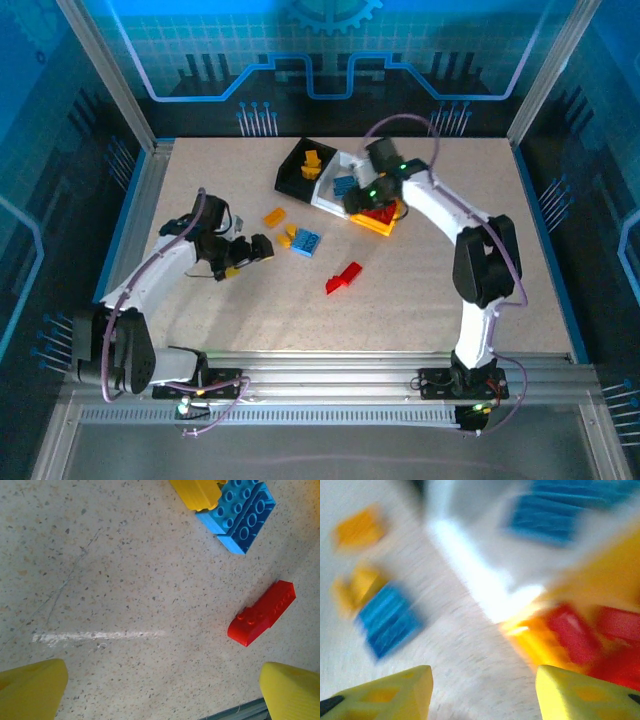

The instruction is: Sort the legos into containers by color

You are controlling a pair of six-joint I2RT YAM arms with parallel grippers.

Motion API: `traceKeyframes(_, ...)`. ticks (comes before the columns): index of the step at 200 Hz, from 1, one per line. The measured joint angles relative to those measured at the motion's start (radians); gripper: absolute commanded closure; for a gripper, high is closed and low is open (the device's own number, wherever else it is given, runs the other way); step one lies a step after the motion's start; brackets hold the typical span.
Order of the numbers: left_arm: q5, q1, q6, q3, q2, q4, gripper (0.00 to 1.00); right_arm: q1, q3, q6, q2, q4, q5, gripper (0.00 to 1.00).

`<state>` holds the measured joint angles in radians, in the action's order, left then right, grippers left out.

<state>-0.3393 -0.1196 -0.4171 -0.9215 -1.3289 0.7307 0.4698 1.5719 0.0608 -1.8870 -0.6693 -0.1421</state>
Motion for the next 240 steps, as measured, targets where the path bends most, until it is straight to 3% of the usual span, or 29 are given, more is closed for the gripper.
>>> traceKeyframes(22,-0.008,0.000,-0.002,0.000,-0.009,-0.007,0.01,0.137,-0.107,0.442,0.079,-0.052,-0.055,0.41)
traceKeyframes(46,-0.015,0.000,-0.003,0.000,-0.014,-0.012,0.01,0.150,-0.148,0.811,0.087,-0.138,-0.051,0.41)
traceKeyframes(86,-0.018,0.000,-0.003,0.000,-0.014,-0.011,0.01,0.148,-0.159,1.121,0.067,-0.171,0.010,0.38)
traceKeyframes(135,-0.016,0.000,-0.002,0.000,-0.009,0.001,0.01,0.191,-0.226,1.249,-0.015,-0.093,0.101,0.36)
traceKeyframes(211,0.002,0.000,0.002,-0.002,-0.003,0.027,0.01,0.197,-0.224,1.284,-0.093,-0.042,0.140,0.36)
traceKeyframes(240,0.002,0.000,0.002,-0.002,-0.003,0.027,0.01,0.197,-0.220,1.278,-0.094,-0.046,0.137,0.41)
